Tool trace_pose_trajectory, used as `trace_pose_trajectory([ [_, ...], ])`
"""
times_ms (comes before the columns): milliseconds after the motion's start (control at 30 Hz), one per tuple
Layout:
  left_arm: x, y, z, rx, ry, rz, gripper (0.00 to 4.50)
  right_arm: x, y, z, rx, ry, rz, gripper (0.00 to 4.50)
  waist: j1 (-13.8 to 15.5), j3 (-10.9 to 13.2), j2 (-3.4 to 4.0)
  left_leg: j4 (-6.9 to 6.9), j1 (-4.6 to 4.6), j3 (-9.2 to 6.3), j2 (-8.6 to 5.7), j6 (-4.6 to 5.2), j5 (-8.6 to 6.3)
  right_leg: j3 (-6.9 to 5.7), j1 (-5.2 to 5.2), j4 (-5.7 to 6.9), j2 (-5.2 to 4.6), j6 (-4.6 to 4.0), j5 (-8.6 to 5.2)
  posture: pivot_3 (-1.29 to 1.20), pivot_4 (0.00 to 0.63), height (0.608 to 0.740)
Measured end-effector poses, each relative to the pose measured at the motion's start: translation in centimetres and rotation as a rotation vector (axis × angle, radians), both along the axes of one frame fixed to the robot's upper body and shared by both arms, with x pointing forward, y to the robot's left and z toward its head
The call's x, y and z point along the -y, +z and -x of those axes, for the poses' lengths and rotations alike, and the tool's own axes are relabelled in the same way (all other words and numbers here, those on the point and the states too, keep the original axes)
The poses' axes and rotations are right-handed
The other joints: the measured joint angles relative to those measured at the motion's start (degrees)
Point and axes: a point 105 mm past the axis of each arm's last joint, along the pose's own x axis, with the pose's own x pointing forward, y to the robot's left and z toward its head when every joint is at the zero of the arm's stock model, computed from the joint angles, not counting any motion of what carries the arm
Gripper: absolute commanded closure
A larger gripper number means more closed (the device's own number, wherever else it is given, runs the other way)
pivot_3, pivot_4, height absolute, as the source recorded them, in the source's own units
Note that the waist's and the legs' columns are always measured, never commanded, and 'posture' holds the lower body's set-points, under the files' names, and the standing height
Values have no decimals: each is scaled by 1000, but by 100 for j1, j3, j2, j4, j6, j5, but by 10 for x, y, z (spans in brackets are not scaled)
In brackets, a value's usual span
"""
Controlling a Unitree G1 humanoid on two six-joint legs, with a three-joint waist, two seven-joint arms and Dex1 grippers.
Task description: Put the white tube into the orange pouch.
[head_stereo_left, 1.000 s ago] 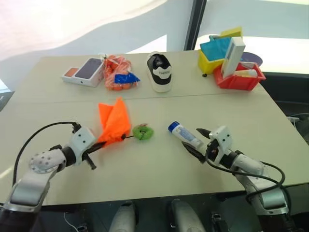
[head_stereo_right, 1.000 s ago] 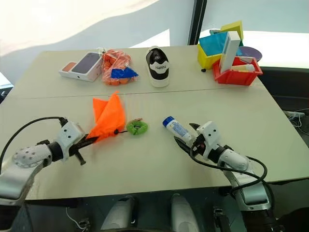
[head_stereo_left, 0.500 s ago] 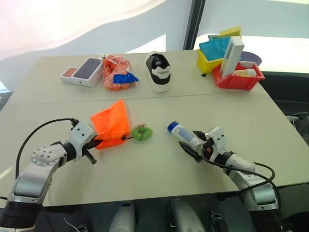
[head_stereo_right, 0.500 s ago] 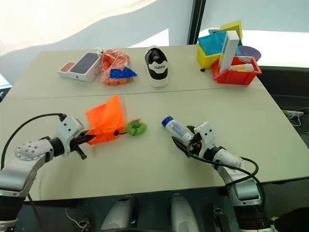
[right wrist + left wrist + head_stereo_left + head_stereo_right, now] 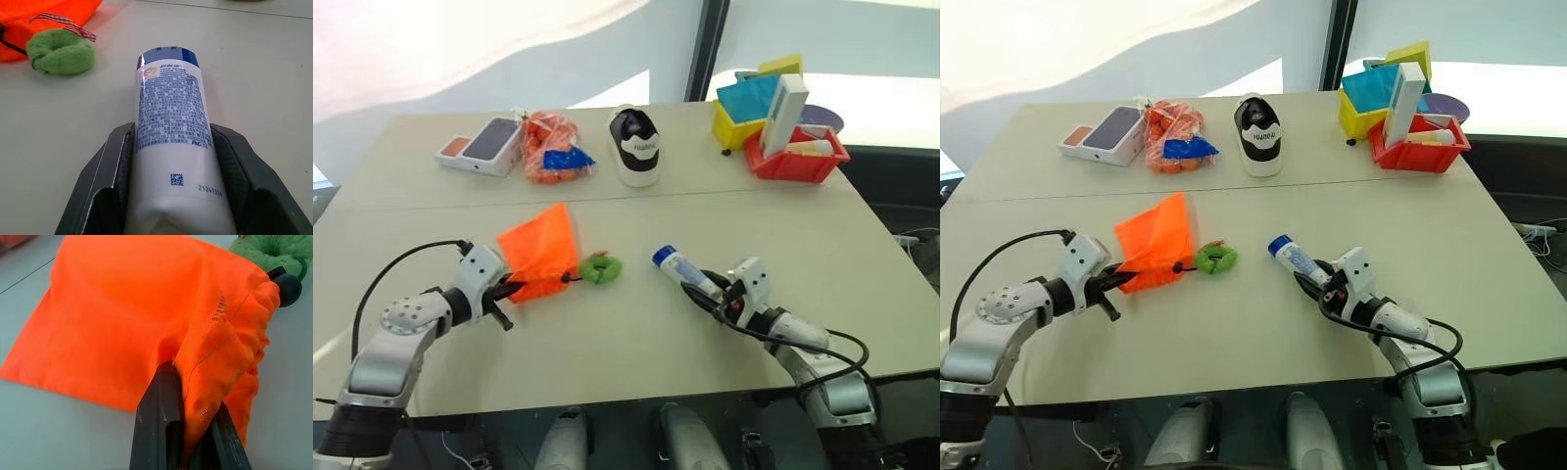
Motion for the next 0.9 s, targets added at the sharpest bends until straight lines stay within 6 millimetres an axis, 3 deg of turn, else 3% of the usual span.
trace_pose_trajectory([
  [167, 2, 6, -4, -16, 0, 50, 4500, -53, 20, 19, 8, 265, -4, 2417, -8, -1, -2, 2, 2, -6, 2, 0, 0, -3, 1, 3, 5, -2, 1, 0, 150, 740],
  [300, 1, 8, -5, -37, 4, 79, 4500, -91, 21, 28, -20, 407, -28, 2417, -3, -2, -3, 3, -1, -5, 1, 0, 0, -4, 0, 1, 3, -2, 2, 0, 150, 740],
  [367, 3, 12, -7, -42, -2, 102, 4500, -104, 22, 22, -32, 433, -35, 2417, 5, -2, -4, 5, -2, -6, -1, 0, 0, -5, 0, 1, 2, -2, 3, 0, 150, 740],
  [467, 6, 17, -9, -51, -10, 125, 4500, -114, 23, 11, -23, 451, -10, 2417, 12, -2, -4, 7, -2, -5, -2, 0, 0, -5, 1, 1, 1, -1, 3, 0, 150, 740],
  [900, 13, 27, -13, -66, -35, 149, 4500, -140, 13, 9, -71, 490, 9, 2417, -10, -2, -5, 1, -2, -8, 0, 0, 0, -7, -4, 5, 4, 11, 10, 0, 150, 740],
])
